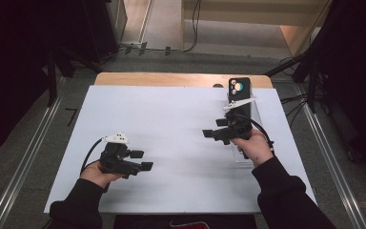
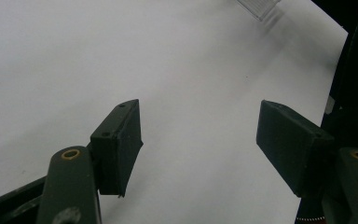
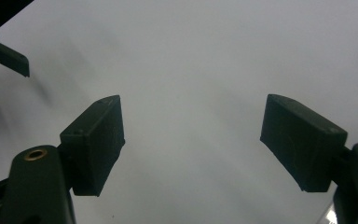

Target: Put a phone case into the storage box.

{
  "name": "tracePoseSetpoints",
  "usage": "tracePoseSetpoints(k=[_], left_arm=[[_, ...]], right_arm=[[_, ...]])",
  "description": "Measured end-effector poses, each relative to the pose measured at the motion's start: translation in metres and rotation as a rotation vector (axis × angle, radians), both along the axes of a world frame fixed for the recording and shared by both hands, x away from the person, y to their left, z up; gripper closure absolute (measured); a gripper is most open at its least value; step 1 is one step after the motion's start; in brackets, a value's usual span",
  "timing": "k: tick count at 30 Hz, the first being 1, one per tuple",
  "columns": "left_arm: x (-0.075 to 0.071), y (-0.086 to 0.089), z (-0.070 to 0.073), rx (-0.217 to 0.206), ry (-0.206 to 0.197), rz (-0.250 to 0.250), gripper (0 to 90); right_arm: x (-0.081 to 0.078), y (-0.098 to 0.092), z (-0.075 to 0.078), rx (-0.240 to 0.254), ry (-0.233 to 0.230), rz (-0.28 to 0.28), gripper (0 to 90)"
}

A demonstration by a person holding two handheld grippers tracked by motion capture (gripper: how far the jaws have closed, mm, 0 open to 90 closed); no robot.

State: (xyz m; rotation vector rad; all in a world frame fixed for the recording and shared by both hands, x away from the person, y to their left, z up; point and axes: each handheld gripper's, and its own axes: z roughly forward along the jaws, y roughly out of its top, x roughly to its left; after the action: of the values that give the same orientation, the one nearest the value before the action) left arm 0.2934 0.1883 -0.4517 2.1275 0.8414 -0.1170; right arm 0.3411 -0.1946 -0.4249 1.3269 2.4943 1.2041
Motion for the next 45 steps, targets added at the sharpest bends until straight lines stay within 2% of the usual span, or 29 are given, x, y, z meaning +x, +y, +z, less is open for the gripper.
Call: tracePoseSetpoints(k=[11,16,19,26,34,45], left_arm=[[-0.002,-0.003,0.000,-0.003,0.007,-0.018,31.1],[-0.005,-0.003,-0.001,-0.008,0.008,-0.023,31.1],[-0.006,-0.002,0.000,-0.011,0.009,-0.023,31.1],[-0.008,-0.001,-0.001,-0.016,0.011,-0.027,31.1],[-0.011,0.000,-0.002,-0.021,0.016,-0.033,31.1],[-0.013,0.001,-0.004,-0.021,0.025,-0.037,31.1]], right_arm=[[-0.022,0.006,-0.010,-0.008,0.006,0.071,19.5],[-0.034,0.004,-0.012,0.012,0.012,0.081,19.5],[-0.041,0.003,-0.014,0.006,0.008,0.093,19.5],[-0.055,-0.004,-0.024,-0.012,0.027,0.103,19.5],[-0.072,-0.017,-0.029,-0.010,0.047,0.107,19.4],[-0.085,-0.035,-0.043,-0.041,0.065,0.104,19.5]])
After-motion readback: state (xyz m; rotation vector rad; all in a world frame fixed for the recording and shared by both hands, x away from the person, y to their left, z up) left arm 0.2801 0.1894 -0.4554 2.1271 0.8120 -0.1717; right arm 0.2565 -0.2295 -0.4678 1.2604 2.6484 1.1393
